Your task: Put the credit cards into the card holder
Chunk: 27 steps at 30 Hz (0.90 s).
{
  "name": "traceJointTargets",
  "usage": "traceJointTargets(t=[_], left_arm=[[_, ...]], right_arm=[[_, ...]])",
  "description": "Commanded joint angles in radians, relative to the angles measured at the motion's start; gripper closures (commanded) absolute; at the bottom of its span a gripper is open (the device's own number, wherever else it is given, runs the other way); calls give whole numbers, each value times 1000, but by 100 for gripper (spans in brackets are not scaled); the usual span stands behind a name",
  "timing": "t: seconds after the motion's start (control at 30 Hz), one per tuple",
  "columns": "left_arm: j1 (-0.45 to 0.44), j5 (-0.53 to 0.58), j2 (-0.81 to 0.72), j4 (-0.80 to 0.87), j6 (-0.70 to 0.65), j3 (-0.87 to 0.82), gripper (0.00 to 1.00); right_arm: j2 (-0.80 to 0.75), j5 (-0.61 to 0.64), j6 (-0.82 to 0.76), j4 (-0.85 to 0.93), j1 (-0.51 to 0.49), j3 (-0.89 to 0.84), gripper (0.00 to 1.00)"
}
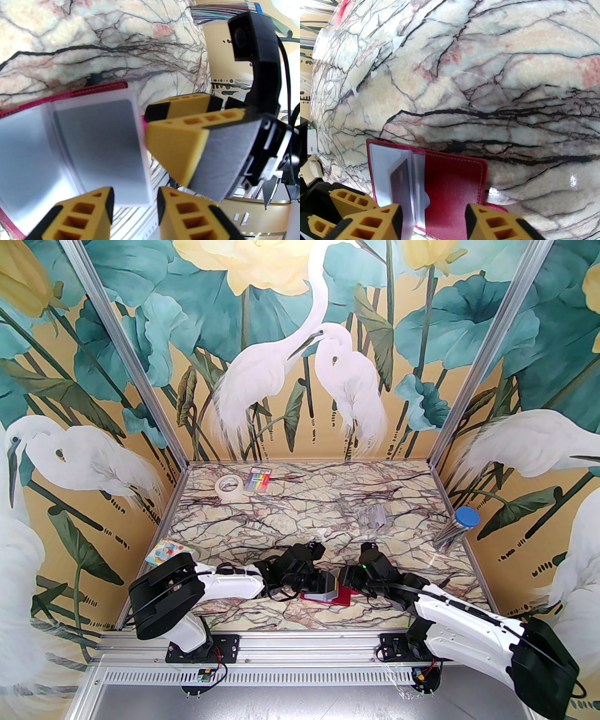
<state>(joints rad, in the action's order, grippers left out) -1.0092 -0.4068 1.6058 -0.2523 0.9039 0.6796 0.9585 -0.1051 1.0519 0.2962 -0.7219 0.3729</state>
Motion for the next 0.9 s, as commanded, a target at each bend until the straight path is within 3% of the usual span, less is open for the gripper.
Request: traceJointTargets(t=[0.0,0.33,0.67,0.77,0.83,0.87], left_arm=[[-9,-26,16,-22,5,26,64],[-8,3,-17,31,-21,34,64],[49,112,-157,209,-123,1,59],[82,173,-247,282,-153,-17,48],[100,224,-322,347,-177,-21,37],[106,269,-367,380,-185,-25,25]], right_arm=[[-27,-7,2,35,17,-8,50],[-58,-5,-27,98,38,23,52],[3,-3,-137,192,61,143,52],[30,-10,-155,189,71,158,53],[45,-8,-165,196,79,170,53],[52,-5,-174,204,85,179,53]])
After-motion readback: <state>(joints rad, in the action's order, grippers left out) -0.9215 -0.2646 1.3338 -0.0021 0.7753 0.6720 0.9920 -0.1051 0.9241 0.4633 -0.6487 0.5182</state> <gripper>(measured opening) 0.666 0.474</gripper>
